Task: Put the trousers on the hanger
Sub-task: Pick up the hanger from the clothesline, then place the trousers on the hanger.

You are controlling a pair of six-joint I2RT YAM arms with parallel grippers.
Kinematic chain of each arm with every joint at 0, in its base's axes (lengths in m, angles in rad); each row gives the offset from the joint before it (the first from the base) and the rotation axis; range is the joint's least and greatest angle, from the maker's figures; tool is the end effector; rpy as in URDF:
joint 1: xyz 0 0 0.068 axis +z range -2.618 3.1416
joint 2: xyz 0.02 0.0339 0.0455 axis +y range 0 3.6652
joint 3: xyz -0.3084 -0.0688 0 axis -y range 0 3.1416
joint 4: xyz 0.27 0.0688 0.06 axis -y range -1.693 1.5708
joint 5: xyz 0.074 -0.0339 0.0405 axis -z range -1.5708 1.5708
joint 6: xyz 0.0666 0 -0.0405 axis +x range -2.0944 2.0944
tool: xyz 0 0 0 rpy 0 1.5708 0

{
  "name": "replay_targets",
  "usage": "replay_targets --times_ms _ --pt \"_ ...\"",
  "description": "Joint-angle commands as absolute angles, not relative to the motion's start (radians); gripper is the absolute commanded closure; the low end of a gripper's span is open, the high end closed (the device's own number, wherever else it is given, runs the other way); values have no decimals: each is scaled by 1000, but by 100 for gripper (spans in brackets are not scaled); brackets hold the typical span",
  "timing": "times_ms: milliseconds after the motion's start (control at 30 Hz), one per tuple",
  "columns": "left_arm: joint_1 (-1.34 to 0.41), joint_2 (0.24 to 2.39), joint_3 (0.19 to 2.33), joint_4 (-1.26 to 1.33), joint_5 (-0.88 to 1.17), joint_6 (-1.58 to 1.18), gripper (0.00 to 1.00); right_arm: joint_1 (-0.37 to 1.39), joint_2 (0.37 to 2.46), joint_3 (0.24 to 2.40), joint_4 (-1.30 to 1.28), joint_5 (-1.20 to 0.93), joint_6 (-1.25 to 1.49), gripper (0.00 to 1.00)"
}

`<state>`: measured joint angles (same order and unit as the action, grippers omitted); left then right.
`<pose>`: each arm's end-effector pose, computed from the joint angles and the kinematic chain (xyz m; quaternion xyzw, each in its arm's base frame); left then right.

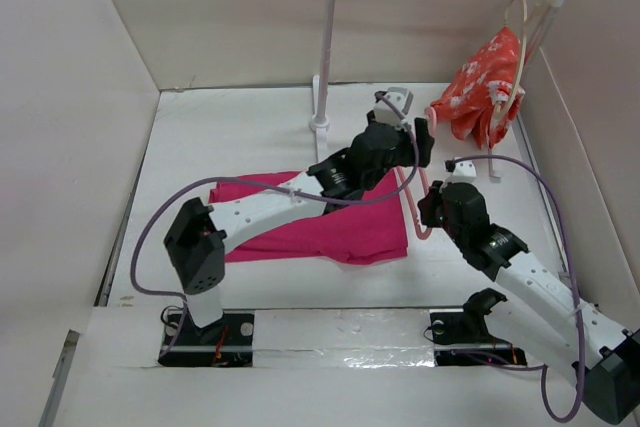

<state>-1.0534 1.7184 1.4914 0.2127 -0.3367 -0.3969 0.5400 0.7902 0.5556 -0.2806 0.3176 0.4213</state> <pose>0.2559 -0.4052 0.4143 0.1150 0.7025 -0.3697 0.5971 0.1814 0.0845 0.2606 0.0289 0.8563 0.1088 0.5041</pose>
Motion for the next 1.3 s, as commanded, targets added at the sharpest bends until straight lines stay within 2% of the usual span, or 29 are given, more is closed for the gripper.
replay_targets --times_ms 0,333,500,633,700,733,800,833,867,900,933,967,1067,1200,1267 --pt "-1066 1807 1643 126 -287 -364 35 551 772 558 -241 305 433 100" --pt "-1066 2109 1985 -40 -400 -334 38 560 752 551 -236 324 439 100" --pt "-1057 2154 2019 -20 -495 -328 41 569 741 546 -244 334 436 100" --pt "-1048 2181 2028 -32 -535 -336 55 569 741 548 -247 345 437 100" --pt "-1048 2181 2017 -14 -540 -333 58 578 742 546 -241 351 440 100" --pt "-1048 2181 2017 -14 -546 -331 68 578 744 543 -236 356 442 100" --pt "-1048 2175 1999 -6 -563 -331 80 578 752 546 -242 357 443 100" --pt "-1048 2163 1987 12 -566 -330 93 578 752 551 -253 365 448 100" --pt "-1048 2155 1964 37 -571 -331 100 578 753 558 -267 374 452 100" --pt "-1048 2148 1953 46 -571 -334 100 578 752 560 -278 379 457 100" --pt "-1048 2128 1936 52 -569 -340 100 578 749 558 -279 386 468 95" --pt "-1048 2093 1883 81 -566 -357 100 587 739 555 -284 390 475 76" --pt "-1048 2024 1711 199 -561 -417 100 588 718 540 -284 396 499 42" --pt "-1069 1918 1505 352 -574 -535 100 588 677 532 -291 373 505 24" --pt "-1078 1882 1441 421 -598 -570 100 588 654 532 -296 348 499 23"
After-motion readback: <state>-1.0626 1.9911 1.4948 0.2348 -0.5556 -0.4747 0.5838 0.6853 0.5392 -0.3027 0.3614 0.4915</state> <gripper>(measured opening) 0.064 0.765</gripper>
